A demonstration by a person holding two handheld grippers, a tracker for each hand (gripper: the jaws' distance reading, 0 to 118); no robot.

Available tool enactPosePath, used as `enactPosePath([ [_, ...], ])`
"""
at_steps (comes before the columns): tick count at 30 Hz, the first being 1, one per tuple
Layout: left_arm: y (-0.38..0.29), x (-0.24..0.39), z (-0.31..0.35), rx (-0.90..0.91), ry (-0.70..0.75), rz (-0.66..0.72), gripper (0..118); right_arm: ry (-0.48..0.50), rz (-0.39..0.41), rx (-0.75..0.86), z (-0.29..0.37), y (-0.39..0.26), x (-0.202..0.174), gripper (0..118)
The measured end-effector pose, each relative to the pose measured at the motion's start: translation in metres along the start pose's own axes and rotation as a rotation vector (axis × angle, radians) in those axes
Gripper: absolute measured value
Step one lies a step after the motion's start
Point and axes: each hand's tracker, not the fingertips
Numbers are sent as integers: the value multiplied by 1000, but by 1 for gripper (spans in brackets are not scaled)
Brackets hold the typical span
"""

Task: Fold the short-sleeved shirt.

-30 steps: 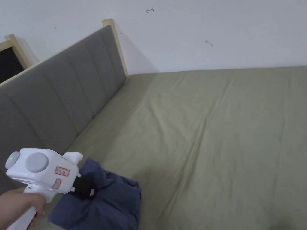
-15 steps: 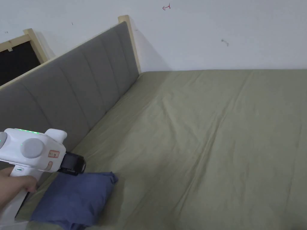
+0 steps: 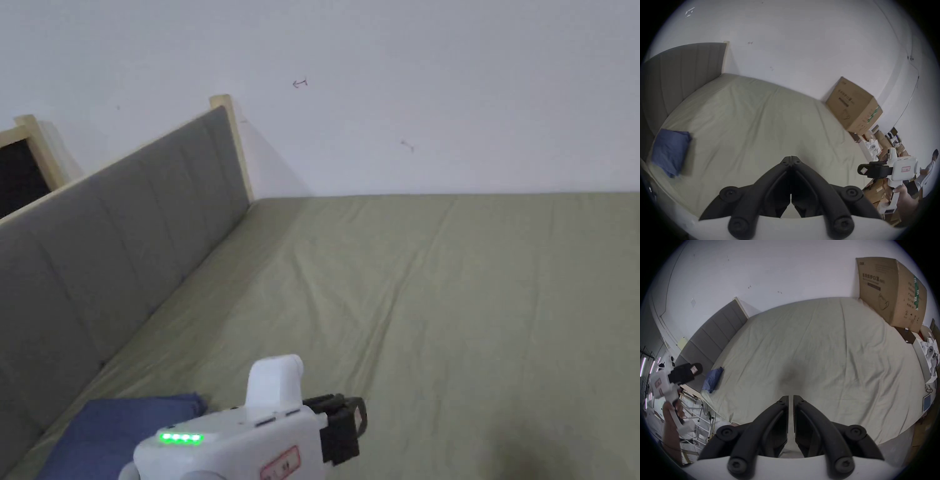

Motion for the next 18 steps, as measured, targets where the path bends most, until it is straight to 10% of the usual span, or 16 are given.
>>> enactPosePath([
  [12, 2, 152, 71, 594, 131, -345, 0, -173, 195, 732, 141, -3, -16, 6],
  [18, -7, 179, 83, 679, 192, -452, 0, -274, 170, 953, 154, -26, -12, 6],
])
